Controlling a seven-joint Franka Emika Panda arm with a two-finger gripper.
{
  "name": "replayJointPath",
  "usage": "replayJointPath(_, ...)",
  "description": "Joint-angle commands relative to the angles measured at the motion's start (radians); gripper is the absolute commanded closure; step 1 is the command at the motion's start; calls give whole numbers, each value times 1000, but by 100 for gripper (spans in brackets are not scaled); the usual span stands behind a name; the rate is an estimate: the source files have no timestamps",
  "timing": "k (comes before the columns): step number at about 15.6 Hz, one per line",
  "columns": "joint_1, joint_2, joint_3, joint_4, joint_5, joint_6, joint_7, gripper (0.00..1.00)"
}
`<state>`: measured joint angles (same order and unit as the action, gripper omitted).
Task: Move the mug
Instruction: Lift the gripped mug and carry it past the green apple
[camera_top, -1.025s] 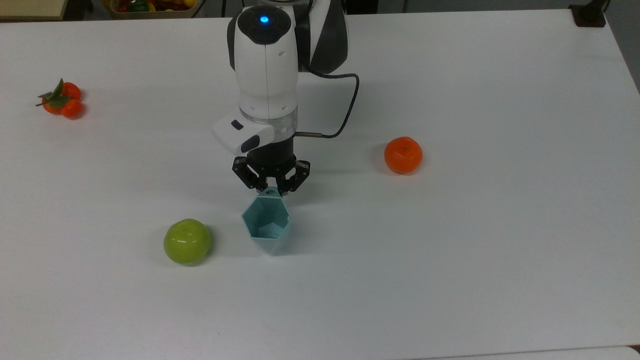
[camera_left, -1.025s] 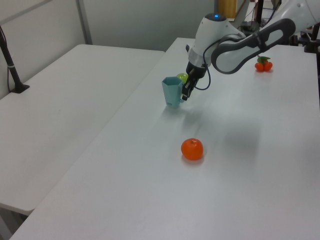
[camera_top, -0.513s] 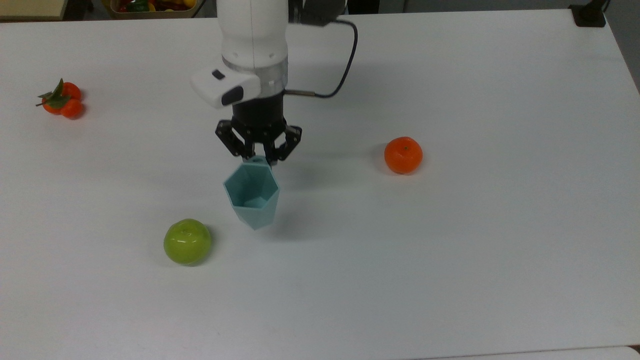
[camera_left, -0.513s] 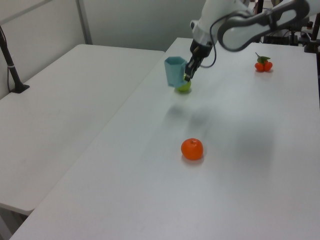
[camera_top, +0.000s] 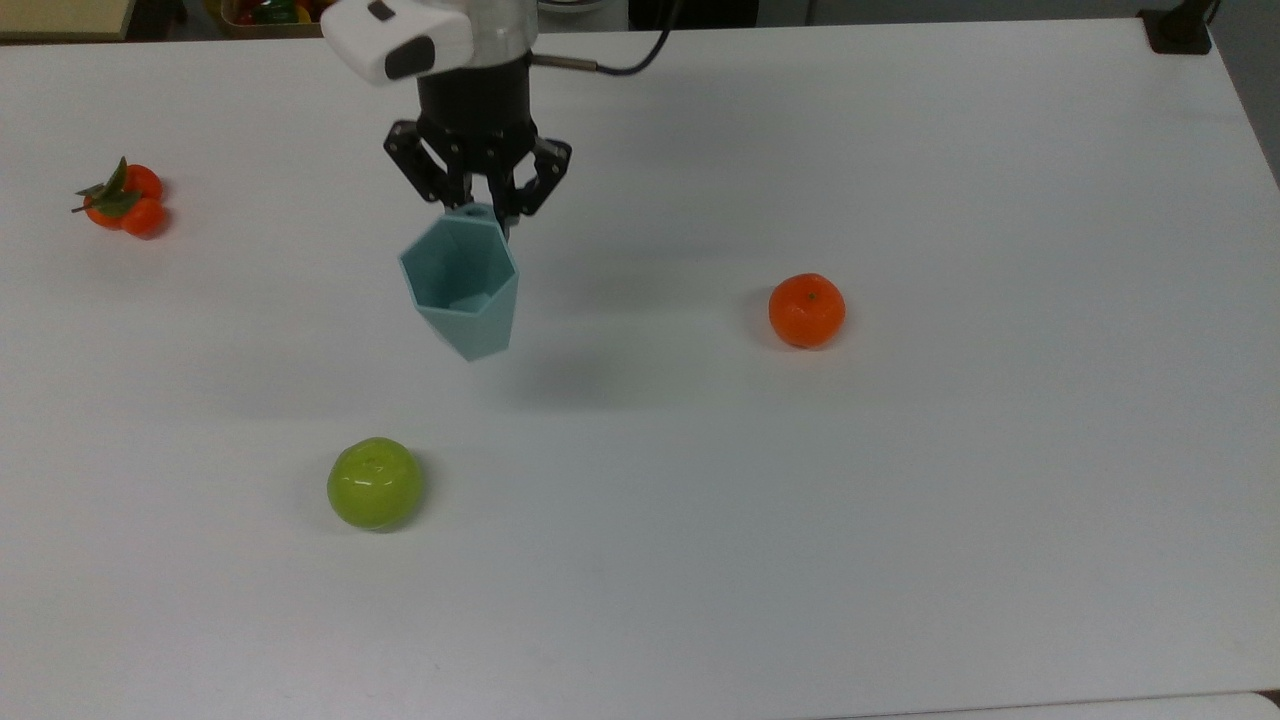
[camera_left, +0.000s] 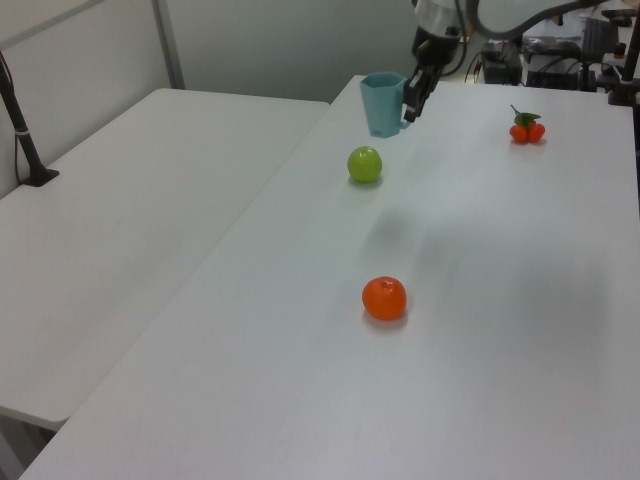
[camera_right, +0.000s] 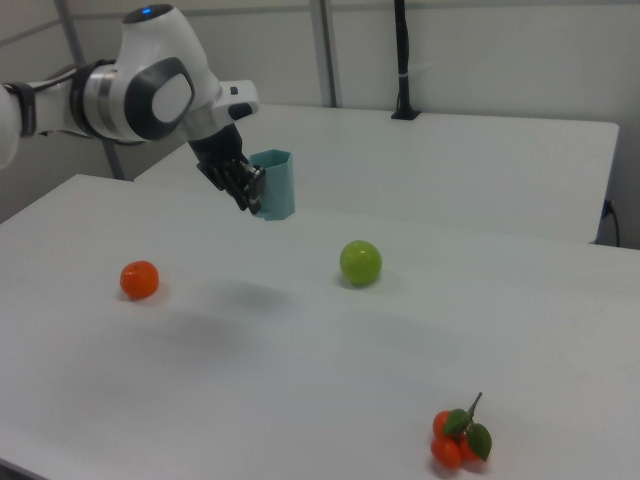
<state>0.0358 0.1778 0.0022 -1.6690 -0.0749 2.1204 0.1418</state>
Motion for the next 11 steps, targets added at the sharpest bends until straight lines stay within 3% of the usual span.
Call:
replayJointPath(1,-13,-151,1,-129,67,-88,-100,95)
replayJointPath(8,-34,-340,-24,-334,102,-221,-332,95)
replayJointPath(11,-34,-391,-70,-431,101,-227,-418,94)
